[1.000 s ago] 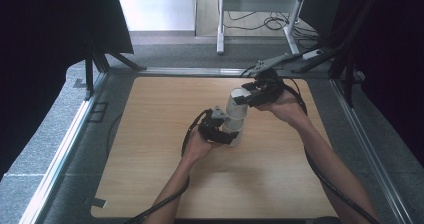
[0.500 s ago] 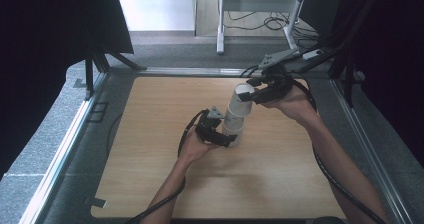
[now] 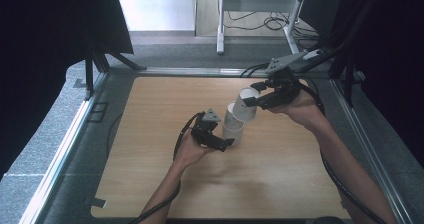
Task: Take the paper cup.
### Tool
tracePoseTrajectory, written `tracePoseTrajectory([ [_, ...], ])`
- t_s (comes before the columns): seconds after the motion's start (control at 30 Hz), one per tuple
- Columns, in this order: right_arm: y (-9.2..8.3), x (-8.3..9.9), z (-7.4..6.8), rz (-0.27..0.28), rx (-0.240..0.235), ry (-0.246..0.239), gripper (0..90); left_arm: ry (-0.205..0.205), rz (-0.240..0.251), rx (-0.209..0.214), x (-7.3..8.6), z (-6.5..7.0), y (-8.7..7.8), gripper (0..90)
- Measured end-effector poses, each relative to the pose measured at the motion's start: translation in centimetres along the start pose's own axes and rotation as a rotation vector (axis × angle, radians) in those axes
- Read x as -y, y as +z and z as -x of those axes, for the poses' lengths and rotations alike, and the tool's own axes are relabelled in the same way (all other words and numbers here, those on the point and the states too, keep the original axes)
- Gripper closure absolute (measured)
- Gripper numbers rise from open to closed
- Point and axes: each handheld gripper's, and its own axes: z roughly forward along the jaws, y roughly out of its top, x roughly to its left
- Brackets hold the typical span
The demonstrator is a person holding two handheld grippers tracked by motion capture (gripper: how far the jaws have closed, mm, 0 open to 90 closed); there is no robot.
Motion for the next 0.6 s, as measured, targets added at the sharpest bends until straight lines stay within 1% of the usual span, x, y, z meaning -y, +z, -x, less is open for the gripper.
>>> tracePoseTrajectory([
  [0.03,-0.2,0.3,-0.1,-0.001,-0.003,-0.001,37.3,0.002,0.000,0.005,0.1,0.1,-0.3,0.0],
  [0.1,-0.3,0.6,-0.2,0.001,-0.005,0.001,37.3,0.000,0.005,0.007,0.2,0.2,-0.5,0.0],
  [0.23,-0.5,1.3,-0.5,0.003,-0.010,-0.004,37.3,0.009,0.007,0.016,0.5,0.5,-1.0,0.0],
  [0.53,-0.9,2.9,-1.5,0.014,-0.023,-0.013,37.2,0.022,0.040,0.044,1.0,1.4,-1.8,0.0],
  [0.57,-0.9,2.9,-1.5,0.014,-0.023,-0.013,37.2,0.026,0.045,0.047,1.1,1.5,-1.9,0.0],
  [0.6,-0.9,3.3,-1.8,0.016,-0.026,-0.016,37.3,0.033,0.049,0.055,1.2,1.8,-2.0,0.0],
])
